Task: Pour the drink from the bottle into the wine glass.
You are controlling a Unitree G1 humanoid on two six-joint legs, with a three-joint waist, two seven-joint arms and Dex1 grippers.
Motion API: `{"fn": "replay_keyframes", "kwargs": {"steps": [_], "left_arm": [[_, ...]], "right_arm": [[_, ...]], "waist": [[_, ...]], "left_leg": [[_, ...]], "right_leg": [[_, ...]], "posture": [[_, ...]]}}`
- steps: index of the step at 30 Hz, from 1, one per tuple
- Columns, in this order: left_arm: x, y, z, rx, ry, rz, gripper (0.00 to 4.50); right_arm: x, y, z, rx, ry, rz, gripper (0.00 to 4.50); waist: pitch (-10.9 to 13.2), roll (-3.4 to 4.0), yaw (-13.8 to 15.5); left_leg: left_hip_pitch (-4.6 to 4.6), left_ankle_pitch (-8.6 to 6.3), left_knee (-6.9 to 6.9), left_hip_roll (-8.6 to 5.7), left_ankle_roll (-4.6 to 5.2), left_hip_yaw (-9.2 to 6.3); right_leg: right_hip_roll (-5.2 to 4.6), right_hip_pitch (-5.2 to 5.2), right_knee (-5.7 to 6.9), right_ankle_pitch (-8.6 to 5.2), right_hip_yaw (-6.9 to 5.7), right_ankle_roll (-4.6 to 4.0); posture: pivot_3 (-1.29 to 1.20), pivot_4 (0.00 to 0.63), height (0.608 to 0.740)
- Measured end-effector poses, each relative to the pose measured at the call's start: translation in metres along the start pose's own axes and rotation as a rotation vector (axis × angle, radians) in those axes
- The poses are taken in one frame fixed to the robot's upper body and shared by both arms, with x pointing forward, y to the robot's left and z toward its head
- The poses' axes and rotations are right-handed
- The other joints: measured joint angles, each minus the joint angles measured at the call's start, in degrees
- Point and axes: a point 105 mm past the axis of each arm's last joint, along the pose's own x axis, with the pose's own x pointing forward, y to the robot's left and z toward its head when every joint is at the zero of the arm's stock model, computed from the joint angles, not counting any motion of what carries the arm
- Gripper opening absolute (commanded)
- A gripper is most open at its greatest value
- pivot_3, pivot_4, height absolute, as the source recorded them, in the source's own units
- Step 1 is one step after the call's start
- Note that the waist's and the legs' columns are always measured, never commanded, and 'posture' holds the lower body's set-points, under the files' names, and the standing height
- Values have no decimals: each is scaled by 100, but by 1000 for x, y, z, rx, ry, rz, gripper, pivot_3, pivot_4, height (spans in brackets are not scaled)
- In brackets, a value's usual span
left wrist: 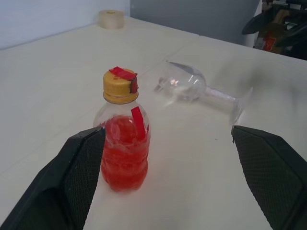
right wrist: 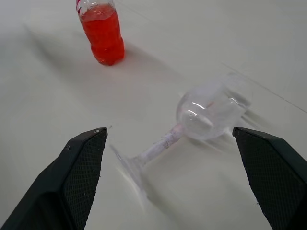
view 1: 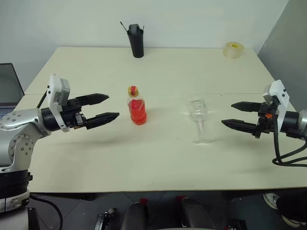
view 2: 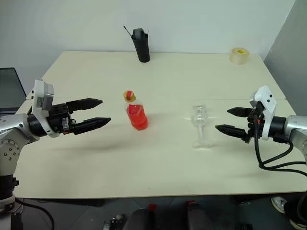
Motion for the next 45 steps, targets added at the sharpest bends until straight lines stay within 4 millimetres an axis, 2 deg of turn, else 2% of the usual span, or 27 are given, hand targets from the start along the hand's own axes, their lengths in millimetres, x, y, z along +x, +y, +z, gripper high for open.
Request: {"fn": "replay_keyframes", "kwargs": {"steps": [5,8,11,15,19,23,30,34,39,40,45], "left_arm": [[-10,6,1,-17,21,22,4500],[-9,7,-5,-8,53,34,4500],[3,11,-25,24,116,73,4500],[32,10,-51,-32,69,116,4500],[53,16,-61,-56,9,181,4500],[71,20,-72,-63,8,217,4500],[101,35,-68,0,-11,248,4500],[124,40,-76,4,-20,281,4500],[136,43,-84,-12,-30,302,4500],[136,44,-83,-6,-34,303,4109],[140,44,-83,3,-60,304,2907]], "right_arm": [[-4,9,7,9,-10,62,4474],[-2,17,11,-13,-17,96,4474],[7,28,23,-62,-42,131,4474],[33,60,30,-114,-55,239,4474],[47,79,33,-132,-67,285,4474],[51,79,31,-143,-52,268,4474],[50,76,31,-158,-41,238,4474],[53,76,30,-162,-37,225,4474],[61,80,33,-165,-67,217,4474],[62,80,34,-167,-69,214,4500],[65,83,36,-177,-84,196,4500]], "waist": [[0,0,0],[0,1,0],[0,1,1],[0,-1,4],[-1,-2,21],[-1,-2,31],[-1,-3,31],[-1,-3,24],[-1,-3,6],[-2,-3,7],[-1,-3,14]], "left_leg": [[1,0,0,1,0,-9],[1,0,0,0,1,-11],[3,0,1,0,0,-11],[-9,0,9,1,0,-24],[-13,0,18,2,0,-42],[-16,0,20,-1,0,-50],[-16,0,23,-9,0,-58],[-16,0,23,-15,0,-61],[-16,0,24,-14,0,-67],[-15,0,24,-14,0,-67],[-16,0,25,-12,0,-70]], "right_leg": [[0,1,0,0,-1,0],[0,1,0,0,-2,0],[0,1,4,0,0,0],[0,0,6,0,-5,-1],[-8,3,8,1,-10,-1],[-20,6,6,0,-23,-1],[-18,11,6,0,-37,-1],[-15,13,6,1,-39,-1],[-7,10,14,1,-38,-1],[-7,10,14,1,-38,-1],[-9,11,15,1,-39,-1]], "posture": [[0,150,740],[0,150,740],[0,150,740],[0,150,740],[0,150,740],[0,150,740],[0,150,740],[0,150,740],[0,150,740],[0,150,740],[0,150,740]]}}
